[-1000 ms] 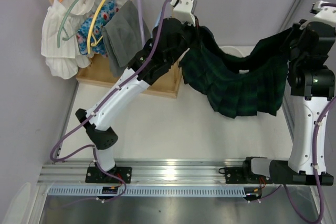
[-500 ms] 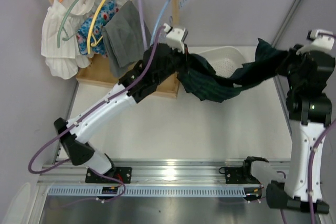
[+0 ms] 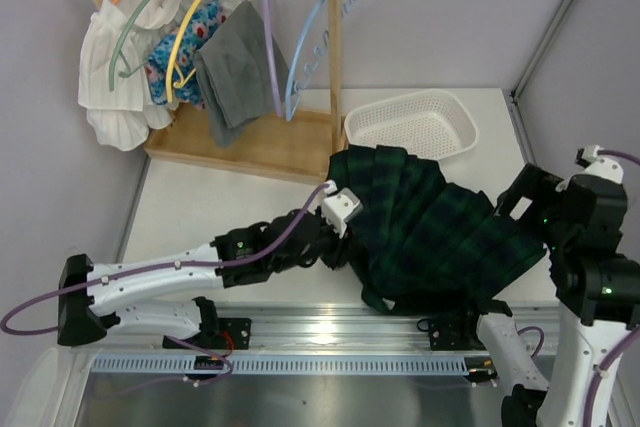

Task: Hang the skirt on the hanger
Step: Move the skirt to the center of the board

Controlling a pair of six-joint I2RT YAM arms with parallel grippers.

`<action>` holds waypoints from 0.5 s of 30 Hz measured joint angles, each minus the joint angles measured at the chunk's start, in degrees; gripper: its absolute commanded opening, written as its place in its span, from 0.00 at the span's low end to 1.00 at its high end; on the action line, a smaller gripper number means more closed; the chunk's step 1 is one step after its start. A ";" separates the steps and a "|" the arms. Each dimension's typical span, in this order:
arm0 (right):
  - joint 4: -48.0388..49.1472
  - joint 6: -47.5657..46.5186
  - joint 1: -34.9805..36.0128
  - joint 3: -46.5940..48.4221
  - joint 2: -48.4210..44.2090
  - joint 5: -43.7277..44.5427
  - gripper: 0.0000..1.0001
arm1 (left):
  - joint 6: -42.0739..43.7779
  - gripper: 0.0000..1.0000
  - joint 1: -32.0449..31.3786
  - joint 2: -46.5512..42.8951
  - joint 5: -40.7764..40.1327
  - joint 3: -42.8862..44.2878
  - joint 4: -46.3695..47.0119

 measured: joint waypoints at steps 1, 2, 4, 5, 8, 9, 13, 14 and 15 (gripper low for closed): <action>-1.22 0.59 0.74 3.82 1.33 0.15 0.99 | -0.28 0.89 -0.96 -0.52 0.07 -1.09 -0.68; -2.38 1.07 1.36 8.11 2.71 0.00 0.99 | -1.68 0.99 -2.12 -1.20 -0.09 -2.03 -1.75; -2.75 1.29 1.97 16.31 5.35 -1.38 0.99 | -3.67 0.99 -3.72 -2.49 -0.61 -2.60 -3.85; -2.10 1.31 2.08 19.08 6.08 -3.06 0.99 | -4.74 0.99 -4.20 -3.39 -1.16 -2.64 -5.05; -0.11 1.62 2.14 17.81 5.46 -9.03 0.99 | -9.31 0.99 -4.44 -7.65 -5.79 -2.64 -10.36; 1.11 2.05 2.14 14.47 4.90 -11.43 0.99 | -11.28 1.00 -4.42 -9.42 -7.87 -2.64 -12.68; 10.84 7.17 3.06 -5.70 2.47 -19.65 0.98 | -20.28 1.00 -2.10 -15.63 -14.73 -3.58 -21.07; 12.57 8.50 3.63 -9.33 2.19 -20.46 0.98 | -22.08 0.99 -0.70 -16.52 -14.78 -4.57 -21.81; 14.67 10.12 4.79 -13.16 2.34 -20.87 0.97 | -24.11 0.99 1.53 -17.53 -14.53 -6.64 -21.51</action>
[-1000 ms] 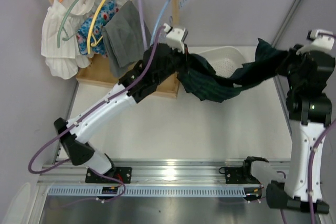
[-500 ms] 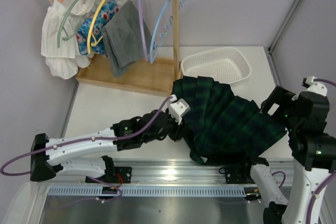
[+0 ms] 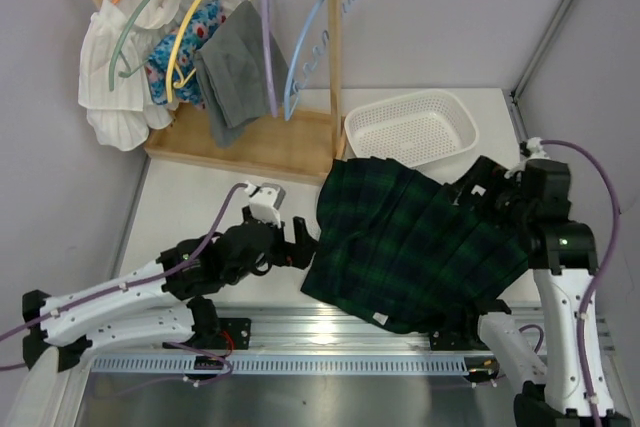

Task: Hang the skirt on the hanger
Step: Move the skirt to the center of the board

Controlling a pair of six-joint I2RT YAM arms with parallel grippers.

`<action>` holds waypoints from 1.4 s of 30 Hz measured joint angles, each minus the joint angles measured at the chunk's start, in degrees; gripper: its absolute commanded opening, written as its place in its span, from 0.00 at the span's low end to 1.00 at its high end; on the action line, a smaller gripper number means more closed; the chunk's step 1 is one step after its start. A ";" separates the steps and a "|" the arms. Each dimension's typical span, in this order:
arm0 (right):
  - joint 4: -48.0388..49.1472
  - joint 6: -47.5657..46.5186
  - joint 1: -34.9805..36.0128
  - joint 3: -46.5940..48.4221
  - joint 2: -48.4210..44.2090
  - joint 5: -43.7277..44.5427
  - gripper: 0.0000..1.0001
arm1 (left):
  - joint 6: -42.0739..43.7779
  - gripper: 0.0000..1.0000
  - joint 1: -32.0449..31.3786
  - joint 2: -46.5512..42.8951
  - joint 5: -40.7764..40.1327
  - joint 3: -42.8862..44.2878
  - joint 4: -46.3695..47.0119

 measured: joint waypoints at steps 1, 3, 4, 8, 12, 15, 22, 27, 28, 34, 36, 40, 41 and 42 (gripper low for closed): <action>1.88 1.46 1.79 -2.93 0.39 0.26 0.98 | -1.84 0.98 2.40 -1.01 0.94 -2.43 -0.17; 5.31 3.80 8.22 -6.51 1.57 2.05 0.98 | -5.07 0.97 5.90 -1.92 3.34 -8.04 1.18; 7.28 4.87 11.93 -7.32 2.54 3.69 0.98 | -6.32 0.97 6.54 -1.90 4.85 -10.69 1.70; 16.57 7.93 27.47 -7.76 10.10 12.26 0.97 | -9.46 0.93 6.75 0.44 11.02 -18.14 5.53; 25.64 9.42 34.49 -5.14 23.89 18.25 0.92 | -11.89 0.89 8.13 2.47 16.48 -22.45 12.11; 28.98 9.16 37.59 -0.17 35.45 22.05 0.91 | -13.16 0.89 9.22 2.56 19.45 -25.20 16.31; 33.14 8.09 41.07 12.87 55.21 27.82 0.82 | -13.51 0.89 10.10 -0.55 23.06 -28.33 22.58; 34.36 7.39 42.25 18.18 63.28 31.43 0.75 | -13.49 0.88 10.75 -1.09 24.46 -30.18 23.87; 34.32 7.26 42.40 19.50 64.81 32.11 0.71 | -13.49 0.88 10.88 -1.27 24.57 -30.42 23.82; 37.29 7.04 42.95 20.90 69.02 35.69 0.62 | -13.40 0.88 11.93 -2.23 25.33 -31.67 24.11; 37.99 7.04 42.99 21.18 70.25 36.65 0.56 | -13.35 0.88 12.17 -2.71 25.44 -32.00 23.91; 38.42 6.86 42.99 22.16 72.63 38.12 0.35 | -13.27 0.88 12.41 -4.22 25.42 -32.17 23.23; 38.66 6.67 42.99 22.32 73.11 38.38 0.28 | -13.25 0.88 12.46 -4.68 25.42 -32.26 23.23; 38.93 6.64 42.99 22.38 73.44 38.45 0.13 | -13.00 0.88 12.50 -5.11 25.42 -32.39 23.28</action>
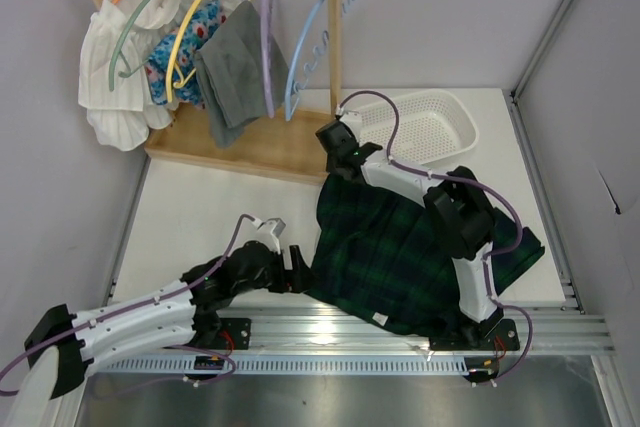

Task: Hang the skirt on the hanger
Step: Move the skirt to the center of the board

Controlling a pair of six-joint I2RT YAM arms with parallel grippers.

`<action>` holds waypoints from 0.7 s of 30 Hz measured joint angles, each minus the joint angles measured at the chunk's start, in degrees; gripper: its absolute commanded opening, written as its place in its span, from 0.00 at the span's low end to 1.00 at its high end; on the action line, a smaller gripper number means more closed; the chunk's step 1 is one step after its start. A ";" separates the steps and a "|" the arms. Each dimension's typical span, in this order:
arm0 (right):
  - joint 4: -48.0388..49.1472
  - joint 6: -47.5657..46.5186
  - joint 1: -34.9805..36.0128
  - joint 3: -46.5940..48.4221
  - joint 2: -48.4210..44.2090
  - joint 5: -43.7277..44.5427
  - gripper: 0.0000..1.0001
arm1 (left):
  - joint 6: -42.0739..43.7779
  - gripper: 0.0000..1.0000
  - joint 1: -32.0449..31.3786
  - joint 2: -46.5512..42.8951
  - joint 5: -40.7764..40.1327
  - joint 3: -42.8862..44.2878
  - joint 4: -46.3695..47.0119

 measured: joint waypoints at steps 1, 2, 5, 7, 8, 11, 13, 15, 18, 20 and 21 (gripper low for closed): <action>0.15 -0.20 0.00 0.09 0.35 0.07 0.04 | 0.09 0.88 0.04 -0.33 0.00 -0.13 0.02; 0.35 -0.13 0.00 0.26 0.63 0.00 0.00 | 0.15 0.88 0.07 -0.52 0.02 -0.24 0.04; 0.22 0.15 0.00 1.22 1.36 -0.04 0.00 | 0.59 0.88 0.07 -0.57 0.02 -0.46 0.13; 0.24 0.00 0.20 1.70 1.42 0.07 0.00 | 0.72 0.88 0.07 -0.48 0.04 -0.46 0.44; 0.33 -0.31 0.42 1.88 1.42 0.22 0.00 | 0.85 0.88 0.09 -0.46 0.04 -0.48 0.68; 0.96 -1.40 1.36 2.03 1.29 0.48 0.00 | 1.09 0.88 0.09 -0.07 0.15 -0.50 1.77; 1.20 -2.14 1.84 2.03 0.83 0.42 0.00 | 1.16 0.88 0.11 0.76 0.68 -0.55 2.73; 1.55 -2.58 2.01 2.03 -0.07 -0.04 0.00 | 1.27 0.88 0.11 1.60 1.11 -0.63 3.45; 2.73 -3.80 2.25 2.03 -2.40 -1.57 0.00 | 1.90 0.88 0.11 2.75 1.62 -0.72 4.24; 3.72 -4.76 2.25 2.14 -3.85 -2.69 0.04 | 2.21 0.88 0.11 3.45 1.73 -0.72 4.98; 3.76 -5.20 2.23 2.62 -4.11 -3.23 0.22 | 2.34 0.88 0.11 3.76 1.81 -0.72 5.40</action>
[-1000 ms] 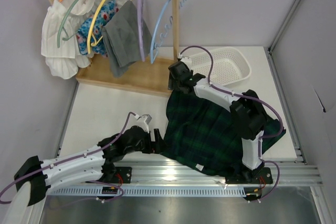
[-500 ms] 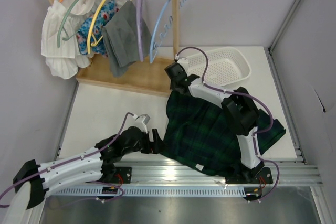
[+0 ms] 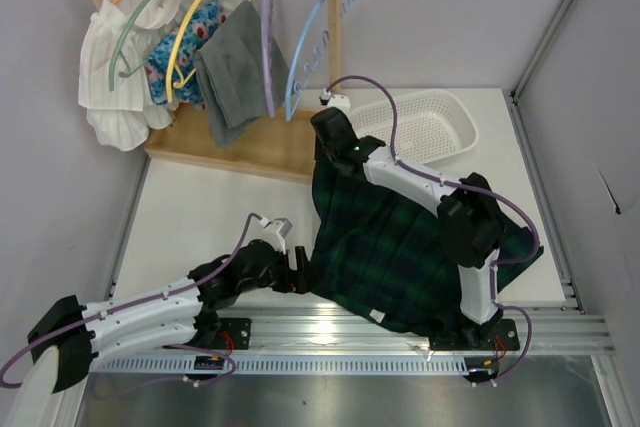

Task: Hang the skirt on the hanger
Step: Move the skirt to the center of the board

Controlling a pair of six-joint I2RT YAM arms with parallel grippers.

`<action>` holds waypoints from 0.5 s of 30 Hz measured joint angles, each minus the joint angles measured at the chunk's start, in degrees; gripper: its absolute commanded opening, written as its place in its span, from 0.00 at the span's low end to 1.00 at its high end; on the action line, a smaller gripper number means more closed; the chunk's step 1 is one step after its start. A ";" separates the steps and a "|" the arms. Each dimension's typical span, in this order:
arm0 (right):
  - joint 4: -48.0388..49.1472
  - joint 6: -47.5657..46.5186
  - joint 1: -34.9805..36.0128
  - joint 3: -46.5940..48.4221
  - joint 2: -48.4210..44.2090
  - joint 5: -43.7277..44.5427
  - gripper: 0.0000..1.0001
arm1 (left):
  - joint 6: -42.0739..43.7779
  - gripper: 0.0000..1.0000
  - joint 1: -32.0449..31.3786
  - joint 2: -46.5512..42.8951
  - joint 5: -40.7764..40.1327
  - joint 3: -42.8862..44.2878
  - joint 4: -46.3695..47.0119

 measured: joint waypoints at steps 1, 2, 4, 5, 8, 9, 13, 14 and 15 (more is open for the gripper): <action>-0.31 -0.11 -0.02 0.74 -0.04 -0.48 0.31 | 0.20 0.88 0.00 0.28 0.09 0.00 0.26; -1.66 -0.68 -0.02 2.45 0.26 -0.92 0.45 | 0.22 0.88 0.00 0.50 0.13 0.00 0.42; -3.48 -1.29 -0.02 5.60 1.07 -1.29 0.54 | 0.28 0.88 0.00 0.92 0.13 0.00 0.74; -4.11 -1.60 -0.04 6.62 1.18 -1.42 0.56 | 0.31 0.88 0.00 1.05 0.13 0.00 0.83; -5.51 -1.75 -0.44 6.82 0.81 -1.40 0.60 | 0.39 0.88 0.00 1.29 0.13 0.00 0.94; -5.90 -1.68 -0.57 6.29 0.57 -1.40 0.60 | 0.46 0.87 0.00 1.29 0.11 0.00 0.98; -9.66 -0.57 -2.08 1.11 -2.27 -0.79 0.57 | 0.85 0.87 0.00 1.33 0.09 0.00 0.98; -10.67 -0.20 -2.84 -0.13 -3.10 -0.48 0.56 | 0.90 0.88 0.00 1.33 0.09 0.00 0.98; -11.26 0.02 -3.58 -1.27 -3.87 -0.11 0.56 | 1.18 0.88 0.00 1.33 0.09 0.00 0.98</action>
